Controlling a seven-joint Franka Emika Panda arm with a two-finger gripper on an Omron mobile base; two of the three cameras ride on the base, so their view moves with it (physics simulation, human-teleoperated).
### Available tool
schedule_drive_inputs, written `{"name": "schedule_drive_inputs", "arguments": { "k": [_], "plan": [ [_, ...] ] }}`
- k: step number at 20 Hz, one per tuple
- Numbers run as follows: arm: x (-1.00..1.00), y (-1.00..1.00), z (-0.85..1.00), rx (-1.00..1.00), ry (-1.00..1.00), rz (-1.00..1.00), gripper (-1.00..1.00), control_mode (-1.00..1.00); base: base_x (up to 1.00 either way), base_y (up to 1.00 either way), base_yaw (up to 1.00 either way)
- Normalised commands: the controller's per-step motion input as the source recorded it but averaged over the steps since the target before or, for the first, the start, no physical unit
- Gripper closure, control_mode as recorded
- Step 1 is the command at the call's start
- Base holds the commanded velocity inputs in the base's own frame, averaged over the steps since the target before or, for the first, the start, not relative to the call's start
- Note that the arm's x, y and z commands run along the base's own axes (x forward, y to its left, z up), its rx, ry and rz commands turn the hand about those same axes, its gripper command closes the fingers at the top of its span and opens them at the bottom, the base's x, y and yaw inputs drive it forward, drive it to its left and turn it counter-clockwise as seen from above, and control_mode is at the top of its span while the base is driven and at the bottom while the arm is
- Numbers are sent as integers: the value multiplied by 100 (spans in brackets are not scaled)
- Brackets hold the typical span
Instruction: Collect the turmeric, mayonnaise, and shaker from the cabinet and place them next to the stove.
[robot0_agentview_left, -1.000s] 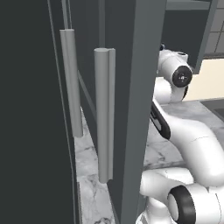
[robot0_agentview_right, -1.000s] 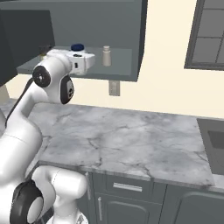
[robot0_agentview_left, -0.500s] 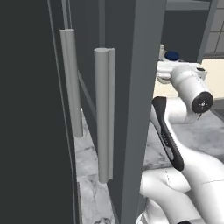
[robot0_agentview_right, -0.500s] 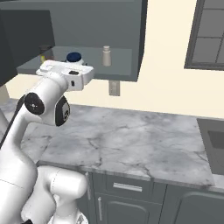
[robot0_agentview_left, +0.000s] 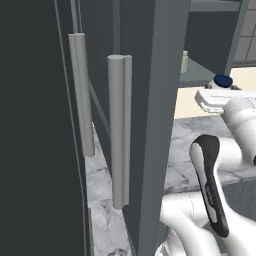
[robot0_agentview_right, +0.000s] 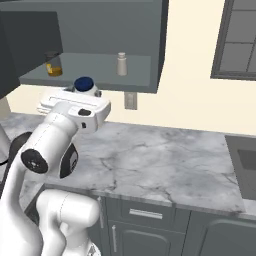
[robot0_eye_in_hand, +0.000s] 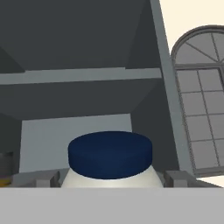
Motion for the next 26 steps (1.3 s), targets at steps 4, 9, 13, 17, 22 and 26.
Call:
{"name": "schedule_drive_inputs", "arguments": {
  "k": [4, 9, 13, 17, 22, 26],
  "plan": [
    [-72, -15, -3, 0, 0, 0, 100, -100, 0, 0, 0],
    [-54, -6, -2, 0, 3, 0, 100, -100, 0, 0, 0],
    [-44, 0, -24, 0, 10, 2, 100, -100, 0, 0, 0],
    [-37, 0, -42, 0, 9, 5, 100, -100, 0, 0, 0],
    [-10, 7, -45, 0, 9, 10, 100, -100, 0, 0, 0],
    [-1, 9, -37, 0, 1, 11, 100, -100, 0, 0, 0]
  ]
}}
